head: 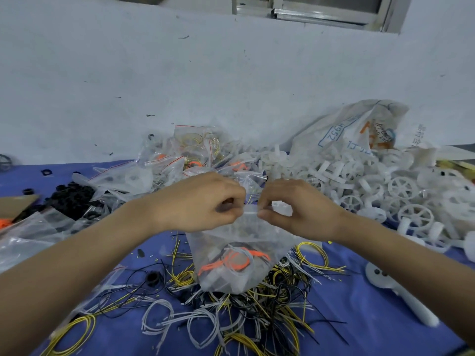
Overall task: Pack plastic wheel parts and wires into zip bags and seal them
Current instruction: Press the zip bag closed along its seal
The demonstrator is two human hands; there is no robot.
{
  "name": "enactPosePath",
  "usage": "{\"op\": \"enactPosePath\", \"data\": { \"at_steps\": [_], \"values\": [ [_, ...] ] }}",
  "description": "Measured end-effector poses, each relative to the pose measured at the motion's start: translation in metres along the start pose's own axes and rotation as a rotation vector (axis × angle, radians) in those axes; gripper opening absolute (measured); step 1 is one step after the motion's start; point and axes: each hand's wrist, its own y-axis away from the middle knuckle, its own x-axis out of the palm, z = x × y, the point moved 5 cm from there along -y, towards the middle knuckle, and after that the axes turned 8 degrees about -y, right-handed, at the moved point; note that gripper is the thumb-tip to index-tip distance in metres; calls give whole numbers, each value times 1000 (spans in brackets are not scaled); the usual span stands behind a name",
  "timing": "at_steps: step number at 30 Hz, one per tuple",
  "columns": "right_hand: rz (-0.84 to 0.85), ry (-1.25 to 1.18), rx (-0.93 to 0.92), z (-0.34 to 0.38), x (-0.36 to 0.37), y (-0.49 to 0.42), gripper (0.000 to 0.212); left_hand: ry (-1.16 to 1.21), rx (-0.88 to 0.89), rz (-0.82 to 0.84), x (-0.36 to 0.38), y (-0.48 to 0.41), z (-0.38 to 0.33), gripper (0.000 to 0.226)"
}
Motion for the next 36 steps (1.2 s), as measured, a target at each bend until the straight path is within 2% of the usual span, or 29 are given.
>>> {"op": "enactPosePath", "data": {
  "at_steps": [14, 21, 26, 36],
  "values": [
    [-9, -110, 10, 9, 5, -7, 3, -4, 41, -34, 3, 2, -2, 11],
    [15, -56, 19, 5, 4, -6, 6, 6, 32, -35, 4, 4, 6, 17],
    [-45, -47, -37, 2, -3, 4, 11, 1, 18, -37, 4, 9, 10, 23],
    [-67, -68, 25, -21, -14, 17, 21, 12, -36, -95, -3, 32, 34, 32]
  ]
}}
